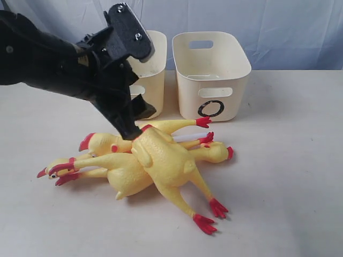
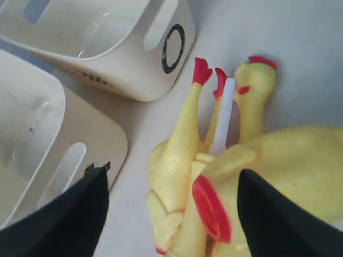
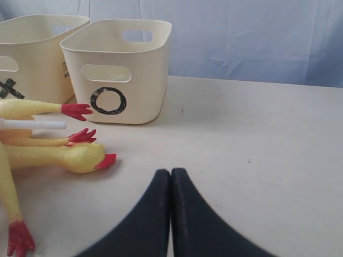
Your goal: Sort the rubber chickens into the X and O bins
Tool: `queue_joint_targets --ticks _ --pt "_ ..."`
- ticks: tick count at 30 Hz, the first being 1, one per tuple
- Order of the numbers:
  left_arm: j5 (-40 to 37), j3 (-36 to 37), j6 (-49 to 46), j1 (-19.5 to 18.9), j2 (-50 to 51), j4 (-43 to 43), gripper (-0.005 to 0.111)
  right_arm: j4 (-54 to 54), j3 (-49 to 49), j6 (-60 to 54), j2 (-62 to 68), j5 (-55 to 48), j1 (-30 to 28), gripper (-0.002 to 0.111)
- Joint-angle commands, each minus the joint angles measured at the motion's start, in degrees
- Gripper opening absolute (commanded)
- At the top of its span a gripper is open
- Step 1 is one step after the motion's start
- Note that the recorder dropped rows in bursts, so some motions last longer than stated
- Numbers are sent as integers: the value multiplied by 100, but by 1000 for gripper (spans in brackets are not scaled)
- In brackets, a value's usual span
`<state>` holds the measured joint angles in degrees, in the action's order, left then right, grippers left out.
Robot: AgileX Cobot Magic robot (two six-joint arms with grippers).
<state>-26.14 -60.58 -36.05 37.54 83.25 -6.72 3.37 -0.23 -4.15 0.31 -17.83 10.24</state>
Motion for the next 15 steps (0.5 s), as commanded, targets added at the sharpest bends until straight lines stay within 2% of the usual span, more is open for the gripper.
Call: queue_joint_targets --ticks 1,7,11,15 --pt "-301 -52 -1682 33 -49 -252 63 14 23 -16 -31 36 14 0" --pt "-619 -52 -3246 33 -49 -892 60 14 23 -16 -31 36 14 0" --pt "-1117 -52 -4685 33 -49 -1342 60 14 23 -16 -31 36 14 0" --pt "-1405 -52 -5445 33 -49 -1428 60 14 23 -16 -31 36 14 0"
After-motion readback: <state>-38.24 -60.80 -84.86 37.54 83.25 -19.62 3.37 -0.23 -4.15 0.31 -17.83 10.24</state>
